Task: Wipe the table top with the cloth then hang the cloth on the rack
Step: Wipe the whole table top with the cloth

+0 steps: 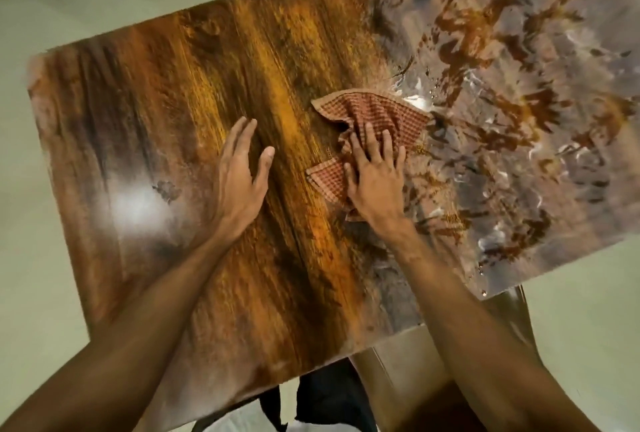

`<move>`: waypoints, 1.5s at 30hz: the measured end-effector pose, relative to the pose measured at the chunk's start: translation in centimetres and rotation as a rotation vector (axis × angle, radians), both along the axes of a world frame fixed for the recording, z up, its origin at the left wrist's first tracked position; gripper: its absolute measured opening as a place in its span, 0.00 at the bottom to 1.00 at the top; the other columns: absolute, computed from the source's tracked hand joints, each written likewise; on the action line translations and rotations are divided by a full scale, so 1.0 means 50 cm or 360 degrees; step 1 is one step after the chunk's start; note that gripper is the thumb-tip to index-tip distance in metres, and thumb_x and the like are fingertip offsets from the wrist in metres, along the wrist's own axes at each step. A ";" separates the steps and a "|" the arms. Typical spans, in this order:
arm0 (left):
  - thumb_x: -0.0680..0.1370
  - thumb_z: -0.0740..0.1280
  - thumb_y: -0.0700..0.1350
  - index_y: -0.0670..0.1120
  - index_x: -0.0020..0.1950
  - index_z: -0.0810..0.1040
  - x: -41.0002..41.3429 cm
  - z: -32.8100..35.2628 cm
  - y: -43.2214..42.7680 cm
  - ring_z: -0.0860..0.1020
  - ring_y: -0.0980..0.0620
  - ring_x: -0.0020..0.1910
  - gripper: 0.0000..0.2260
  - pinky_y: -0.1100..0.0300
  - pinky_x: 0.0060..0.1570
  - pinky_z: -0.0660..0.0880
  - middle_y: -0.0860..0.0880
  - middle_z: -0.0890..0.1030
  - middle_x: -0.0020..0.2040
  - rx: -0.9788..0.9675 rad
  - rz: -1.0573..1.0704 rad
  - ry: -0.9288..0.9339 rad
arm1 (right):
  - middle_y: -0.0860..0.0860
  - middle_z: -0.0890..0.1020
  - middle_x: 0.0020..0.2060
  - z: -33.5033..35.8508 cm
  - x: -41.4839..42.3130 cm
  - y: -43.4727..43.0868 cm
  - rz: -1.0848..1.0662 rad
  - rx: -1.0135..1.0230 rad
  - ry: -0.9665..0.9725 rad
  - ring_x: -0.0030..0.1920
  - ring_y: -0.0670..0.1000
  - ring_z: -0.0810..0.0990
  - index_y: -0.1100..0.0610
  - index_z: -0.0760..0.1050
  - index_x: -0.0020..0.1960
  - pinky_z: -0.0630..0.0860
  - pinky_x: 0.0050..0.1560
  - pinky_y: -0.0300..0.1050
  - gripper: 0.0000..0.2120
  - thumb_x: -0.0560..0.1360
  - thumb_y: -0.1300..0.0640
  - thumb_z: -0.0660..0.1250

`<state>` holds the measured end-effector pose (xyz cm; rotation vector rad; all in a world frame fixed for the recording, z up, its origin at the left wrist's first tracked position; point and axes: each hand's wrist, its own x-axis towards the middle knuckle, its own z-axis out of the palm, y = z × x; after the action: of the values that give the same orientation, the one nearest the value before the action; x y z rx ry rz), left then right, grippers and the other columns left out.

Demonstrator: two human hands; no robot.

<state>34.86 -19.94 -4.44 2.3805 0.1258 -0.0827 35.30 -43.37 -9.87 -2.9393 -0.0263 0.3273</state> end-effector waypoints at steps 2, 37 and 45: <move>0.85 0.60 0.52 0.43 0.80 0.64 -0.030 0.006 -0.009 0.60 0.49 0.80 0.25 0.49 0.77 0.61 0.46 0.62 0.81 -0.0031 -0.0032 -0.0016 | 0.55 0.51 0.85 0.005 -0.064 0.073 0.0116 -0.0010 0.0003 0.84 0.63 0.50 0.49 0.54 0.85 0.48 0.79 0.74 0.30 0.85 0.45 0.54; 0.85 0.58 0.55 0.47 0.80 0.63 -0.564 0.017 0.243 0.59 0.50 0.80 0.25 0.51 0.79 0.56 0.50 0.61 0.81 -0.0069 0.0408 -0.0018 | 0.54 0.51 0.85 -0.021 -0.555 0.217 0.0483 -0.0059 0.0020 0.85 0.57 0.48 0.50 0.53 0.85 0.45 0.82 0.68 0.29 0.86 0.42 0.44; 0.84 0.54 0.60 0.48 0.80 0.63 -0.588 0.007 0.095 0.61 0.49 0.79 0.27 0.42 0.77 0.61 0.49 0.61 0.81 -0.0090 0.0203 -0.0033 | 0.57 0.49 0.85 -0.017 -0.619 0.232 0.0679 0.0036 0.0057 0.84 0.62 0.44 0.56 0.52 0.85 0.41 0.80 0.72 0.34 0.82 0.45 0.52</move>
<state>5.48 -15.21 -4.07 2.3100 0.2616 -0.0013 4.36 -31.76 -10.73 -2.8815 -0.6520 0.4328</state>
